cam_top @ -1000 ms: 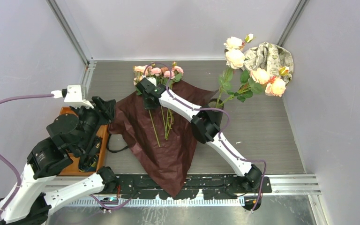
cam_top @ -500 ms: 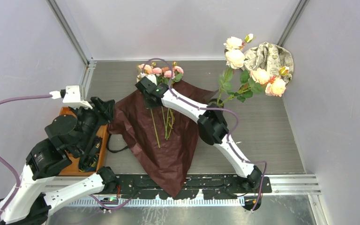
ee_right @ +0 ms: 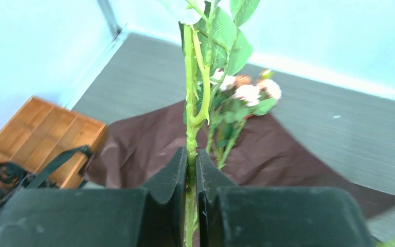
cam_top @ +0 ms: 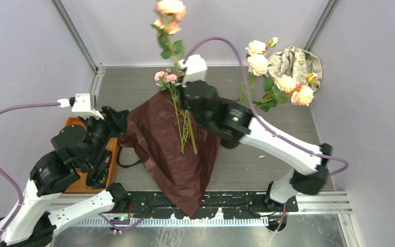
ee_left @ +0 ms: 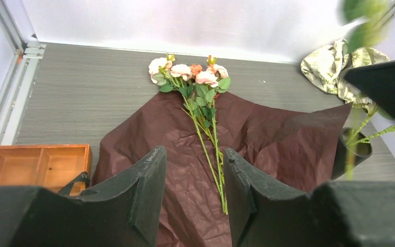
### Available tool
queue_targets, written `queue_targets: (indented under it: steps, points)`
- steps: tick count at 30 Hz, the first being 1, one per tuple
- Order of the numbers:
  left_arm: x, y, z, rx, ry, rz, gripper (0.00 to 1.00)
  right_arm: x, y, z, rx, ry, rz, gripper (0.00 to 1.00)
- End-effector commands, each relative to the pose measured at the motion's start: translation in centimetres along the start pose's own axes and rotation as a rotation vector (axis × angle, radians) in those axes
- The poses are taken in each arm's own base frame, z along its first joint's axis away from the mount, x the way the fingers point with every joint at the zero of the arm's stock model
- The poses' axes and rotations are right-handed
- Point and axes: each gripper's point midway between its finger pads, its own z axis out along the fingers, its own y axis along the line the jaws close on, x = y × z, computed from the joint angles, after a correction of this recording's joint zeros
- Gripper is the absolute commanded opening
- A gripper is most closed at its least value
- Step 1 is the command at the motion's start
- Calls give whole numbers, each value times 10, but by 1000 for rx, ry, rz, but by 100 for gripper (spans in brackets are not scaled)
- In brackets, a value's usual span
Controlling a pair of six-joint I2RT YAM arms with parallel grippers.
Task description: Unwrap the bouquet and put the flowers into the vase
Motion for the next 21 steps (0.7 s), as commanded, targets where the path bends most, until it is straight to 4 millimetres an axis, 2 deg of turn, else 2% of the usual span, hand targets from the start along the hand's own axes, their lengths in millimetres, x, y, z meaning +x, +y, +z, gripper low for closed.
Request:
queue_targets:
  steps: [1,5,9,13,21]
  points:
    - [-3,-19,8,54,-8,-44,45,-57,-74,-50,246,-263,-10,1]
    - [8,-28,17,62,20,-37,45,-76,-116,-90,320,-398,4,1]
    - [21,-33,24,66,48,-30,43,-83,-135,-108,366,-491,-24,1]
    - [30,-36,29,67,59,-34,43,-88,-148,-113,451,-554,-108,1]
    - [38,-41,35,68,78,-30,42,-99,-166,-107,566,-603,-192,1]
